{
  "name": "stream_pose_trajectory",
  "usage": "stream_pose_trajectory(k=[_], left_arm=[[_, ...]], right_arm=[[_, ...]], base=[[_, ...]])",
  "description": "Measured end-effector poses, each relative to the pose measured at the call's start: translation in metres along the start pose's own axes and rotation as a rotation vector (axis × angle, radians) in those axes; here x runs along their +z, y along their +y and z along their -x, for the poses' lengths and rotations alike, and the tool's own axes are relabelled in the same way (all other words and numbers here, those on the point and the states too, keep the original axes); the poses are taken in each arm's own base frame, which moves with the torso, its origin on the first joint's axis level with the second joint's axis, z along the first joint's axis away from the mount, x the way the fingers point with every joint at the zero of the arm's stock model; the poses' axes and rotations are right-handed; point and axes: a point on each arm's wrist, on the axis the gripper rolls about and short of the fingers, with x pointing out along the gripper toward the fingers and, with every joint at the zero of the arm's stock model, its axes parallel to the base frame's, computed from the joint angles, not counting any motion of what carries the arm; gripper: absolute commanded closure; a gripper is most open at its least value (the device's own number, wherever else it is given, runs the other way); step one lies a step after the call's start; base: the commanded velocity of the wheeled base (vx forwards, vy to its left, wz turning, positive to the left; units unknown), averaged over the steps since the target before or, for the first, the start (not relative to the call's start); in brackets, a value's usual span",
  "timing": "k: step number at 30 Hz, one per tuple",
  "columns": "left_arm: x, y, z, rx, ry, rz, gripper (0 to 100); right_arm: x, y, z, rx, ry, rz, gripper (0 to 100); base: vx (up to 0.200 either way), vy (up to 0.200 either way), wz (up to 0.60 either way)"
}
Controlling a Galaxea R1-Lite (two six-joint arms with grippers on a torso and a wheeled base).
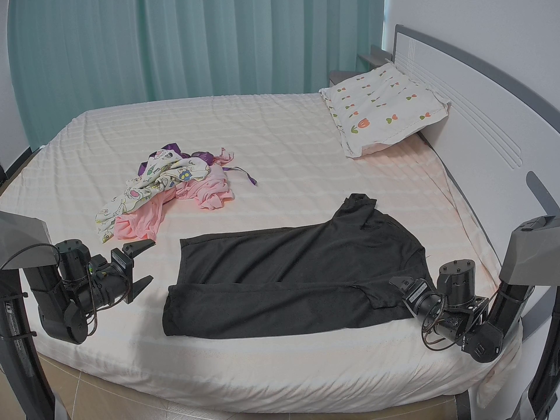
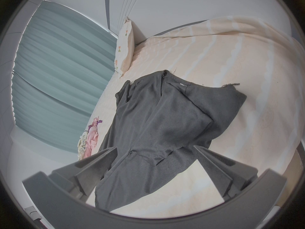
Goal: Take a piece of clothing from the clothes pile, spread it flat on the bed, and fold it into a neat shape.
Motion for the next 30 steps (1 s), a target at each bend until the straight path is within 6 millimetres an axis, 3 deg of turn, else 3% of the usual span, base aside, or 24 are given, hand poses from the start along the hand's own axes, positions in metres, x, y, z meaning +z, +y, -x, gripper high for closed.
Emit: stream_pose_trajectory(k=[2,30], left_arm=[[0.000,0.000,0.000,0.000,0.000,0.000,0],[-0.003,0.006,-0.002,0.019,0.010,-0.046,0]], right_arm=[[-0.001,0.000,0.000,0.000,0.003,0.001,0],[0.003,0.015,-0.019,0.062,-0.035,-0.056,0]], base=[[-0.200,0.000,0.00],[0.000,0.000,0.00]])
